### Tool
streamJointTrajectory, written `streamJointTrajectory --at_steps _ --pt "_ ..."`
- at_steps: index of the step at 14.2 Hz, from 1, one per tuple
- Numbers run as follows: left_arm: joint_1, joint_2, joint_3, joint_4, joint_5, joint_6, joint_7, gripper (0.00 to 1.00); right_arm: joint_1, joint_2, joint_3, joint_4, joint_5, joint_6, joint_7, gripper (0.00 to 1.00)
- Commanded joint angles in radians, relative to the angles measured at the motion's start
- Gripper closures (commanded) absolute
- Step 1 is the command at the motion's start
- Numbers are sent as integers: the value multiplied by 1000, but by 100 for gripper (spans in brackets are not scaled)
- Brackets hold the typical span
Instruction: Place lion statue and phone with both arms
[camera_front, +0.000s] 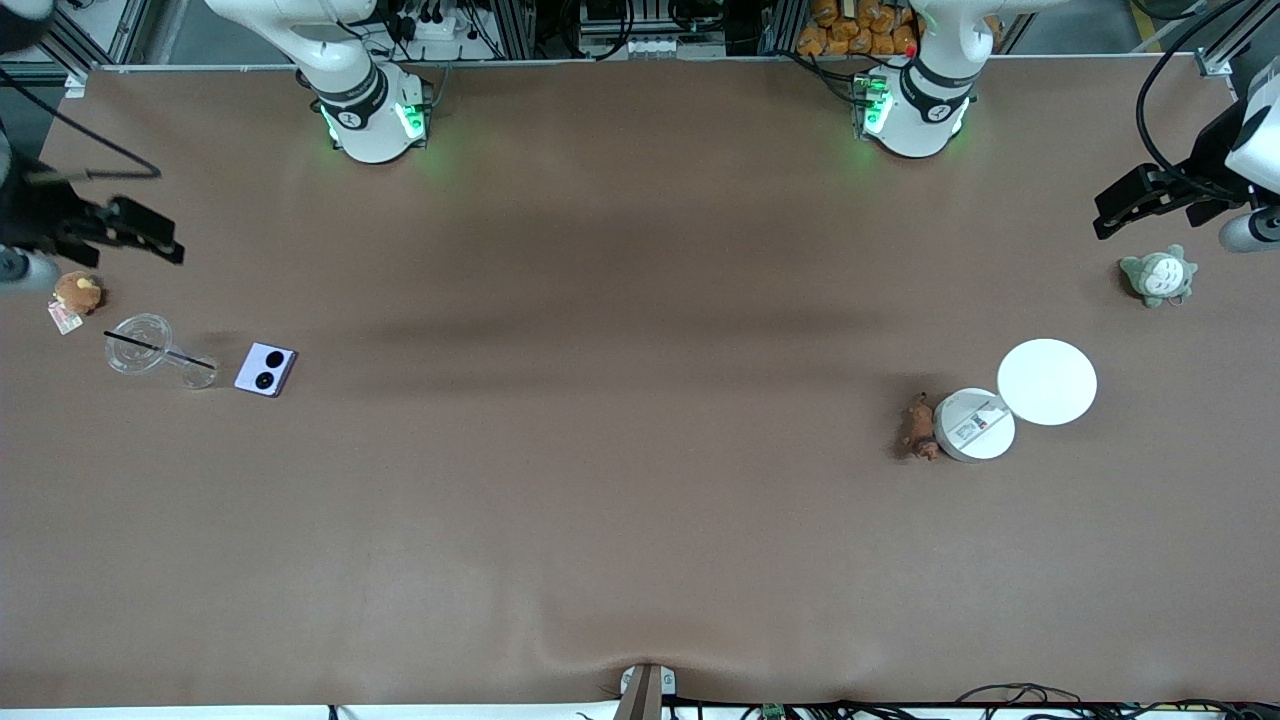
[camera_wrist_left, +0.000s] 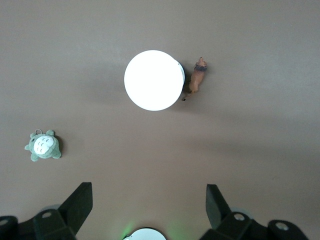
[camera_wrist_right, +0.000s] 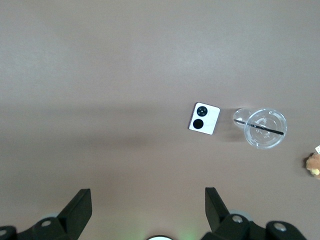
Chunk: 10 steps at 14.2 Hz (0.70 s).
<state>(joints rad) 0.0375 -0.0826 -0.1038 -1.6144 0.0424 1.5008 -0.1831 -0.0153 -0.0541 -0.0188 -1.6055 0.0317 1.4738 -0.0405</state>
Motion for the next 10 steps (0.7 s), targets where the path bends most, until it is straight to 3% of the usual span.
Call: streamJointTrajectory --at_steps 1,10 --pt "-2 -9 1 -7 -22 7 8 0 -6 -32 -32 21 30 -67 10 0" --pt "-2 -14 3 -9 -22 6 10 0 -71 -30 2 59 57 -125 25 0"
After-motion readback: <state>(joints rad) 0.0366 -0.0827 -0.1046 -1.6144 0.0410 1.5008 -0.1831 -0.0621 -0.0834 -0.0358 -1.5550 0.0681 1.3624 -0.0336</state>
